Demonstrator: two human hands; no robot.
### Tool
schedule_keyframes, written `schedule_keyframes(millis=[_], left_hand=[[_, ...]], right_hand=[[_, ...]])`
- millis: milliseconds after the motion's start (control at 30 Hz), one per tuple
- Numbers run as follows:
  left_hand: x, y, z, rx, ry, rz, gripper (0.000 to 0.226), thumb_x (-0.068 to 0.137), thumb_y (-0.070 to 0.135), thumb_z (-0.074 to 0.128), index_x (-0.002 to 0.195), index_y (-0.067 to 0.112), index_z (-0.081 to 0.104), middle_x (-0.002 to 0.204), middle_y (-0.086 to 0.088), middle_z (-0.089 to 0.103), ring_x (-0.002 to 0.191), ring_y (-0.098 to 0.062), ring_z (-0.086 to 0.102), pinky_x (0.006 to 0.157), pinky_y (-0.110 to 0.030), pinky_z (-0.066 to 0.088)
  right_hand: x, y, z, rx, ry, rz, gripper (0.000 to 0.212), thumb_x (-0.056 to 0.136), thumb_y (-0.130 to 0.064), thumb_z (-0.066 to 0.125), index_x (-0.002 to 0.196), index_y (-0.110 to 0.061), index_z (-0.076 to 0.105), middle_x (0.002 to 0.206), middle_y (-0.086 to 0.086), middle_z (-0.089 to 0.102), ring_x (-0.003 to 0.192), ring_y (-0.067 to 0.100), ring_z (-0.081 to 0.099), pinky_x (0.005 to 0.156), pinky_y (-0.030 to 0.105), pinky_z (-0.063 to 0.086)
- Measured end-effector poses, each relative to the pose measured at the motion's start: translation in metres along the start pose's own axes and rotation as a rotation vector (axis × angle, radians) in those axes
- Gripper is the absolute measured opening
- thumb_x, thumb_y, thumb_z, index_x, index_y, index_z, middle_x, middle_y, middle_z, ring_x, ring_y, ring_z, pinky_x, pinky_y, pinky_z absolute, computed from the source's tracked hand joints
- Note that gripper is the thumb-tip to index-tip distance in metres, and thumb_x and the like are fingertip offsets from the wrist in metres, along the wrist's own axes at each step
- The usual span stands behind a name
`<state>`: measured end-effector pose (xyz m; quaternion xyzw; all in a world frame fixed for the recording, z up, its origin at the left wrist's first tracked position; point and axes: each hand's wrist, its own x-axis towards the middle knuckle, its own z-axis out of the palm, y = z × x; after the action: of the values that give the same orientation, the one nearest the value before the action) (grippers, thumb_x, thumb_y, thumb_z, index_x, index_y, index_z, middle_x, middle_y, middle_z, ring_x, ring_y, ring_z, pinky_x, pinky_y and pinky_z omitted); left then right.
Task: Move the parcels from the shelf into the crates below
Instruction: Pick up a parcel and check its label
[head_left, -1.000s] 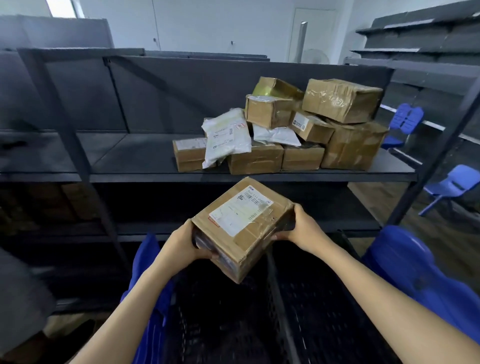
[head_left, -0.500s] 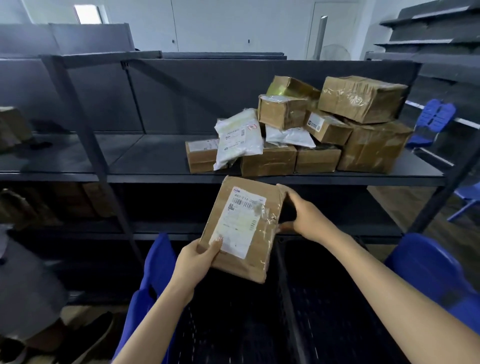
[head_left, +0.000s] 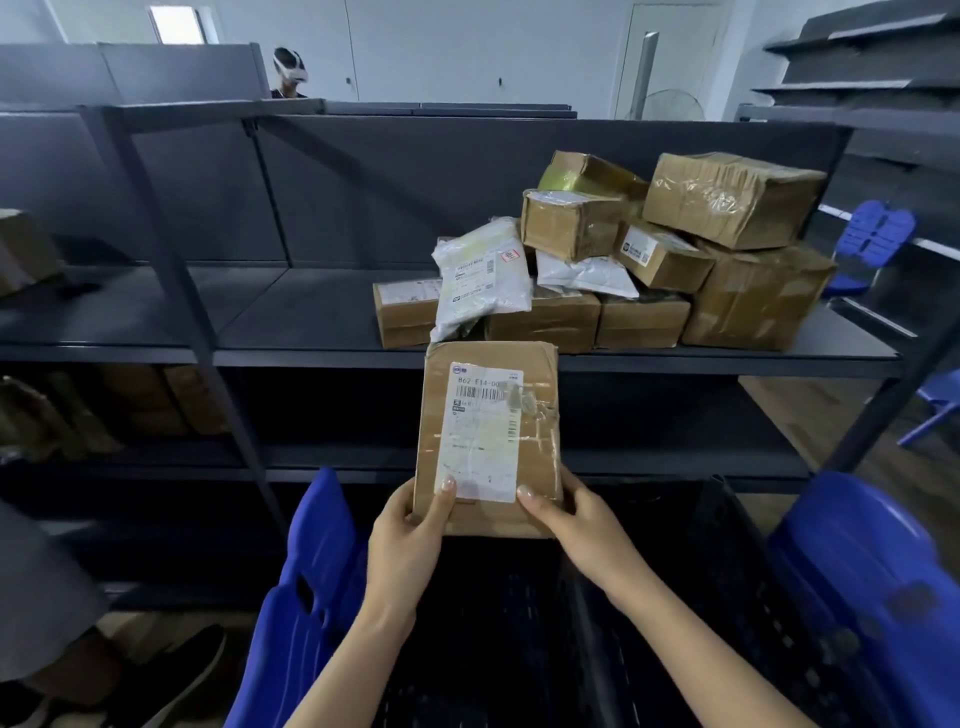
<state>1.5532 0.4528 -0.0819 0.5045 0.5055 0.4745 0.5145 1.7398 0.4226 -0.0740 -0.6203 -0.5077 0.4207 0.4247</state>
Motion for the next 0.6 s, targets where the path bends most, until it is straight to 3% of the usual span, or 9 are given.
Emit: schedule_keyframes(millis=[67, 167, 333, 467, 600], left_hand=[[0.002, 0.001, -0.007, 0.037, -0.037, 0.026, 0.051, 0.072, 0.062, 0.059, 0.113, 0.034, 0.063, 0.1, 0.017, 0.073, 0.089, 0.003, 0.068, 0.07, -0.016, 0.053], [0.007, 0.003, -0.014, -0.016, -0.103, 0.013, 0.056, 0.068, 0.067, 0.057, 0.117, 0.038, 0.061, 0.106, 0.021, 0.07, 0.097, 0.005, 0.066, 0.083, -0.021, 0.049], [0.009, -0.001, -0.018, -0.062, -0.205, -0.006, 0.054, 0.074, 0.064, 0.055, 0.121, 0.037, 0.061, 0.113, 0.013, 0.07, 0.105, -0.006, 0.066, 0.092, -0.03, 0.048], [0.01, -0.005, -0.02, -0.054, -0.211, -0.011, 0.049, 0.075, 0.064, 0.053, 0.116, 0.04, 0.064, 0.113, 0.013, 0.07, 0.106, -0.006, 0.066, 0.091, -0.03, 0.049], [0.014, -0.017, -0.021, -0.042, -0.221, -0.068, 0.05, 0.078, 0.063, 0.053, 0.12, 0.039, 0.062, 0.115, 0.013, 0.069, 0.11, -0.007, 0.063, 0.102, -0.037, 0.045]], right_hand=[[0.001, -0.002, -0.005, 0.035, 0.008, -0.006, 0.049, 0.075, -0.064, 0.061, 0.121, -0.055, 0.046, 0.101, -0.04, 0.063, 0.095, -0.02, 0.057, 0.077, 0.007, 0.041], [0.0, 0.0, -0.008, 0.071, 0.017, -0.027, 0.067, 0.071, -0.066, 0.06, 0.133, -0.046, 0.044, 0.108, -0.035, 0.064, 0.102, -0.016, 0.057, 0.083, 0.009, 0.042], [-0.001, 0.004, 0.001, 0.092, 0.031, -0.032, 0.065, 0.075, -0.062, 0.056, 0.136, -0.043, 0.043, 0.11, -0.035, 0.063, 0.105, -0.017, 0.055, 0.077, -0.002, 0.041], [0.0, 0.011, 0.007, 0.078, 0.024, -0.018, 0.065, 0.077, -0.063, 0.053, 0.138, -0.042, 0.043, 0.11, -0.035, 0.063, 0.104, -0.019, 0.054, 0.078, 0.002, 0.042], [0.002, 0.025, 0.014, 0.04, 0.016, 0.02, 0.061, 0.078, -0.067, 0.048, 0.135, -0.047, 0.042, 0.102, -0.046, 0.059, 0.098, -0.028, 0.05, 0.072, -0.003, 0.039]])
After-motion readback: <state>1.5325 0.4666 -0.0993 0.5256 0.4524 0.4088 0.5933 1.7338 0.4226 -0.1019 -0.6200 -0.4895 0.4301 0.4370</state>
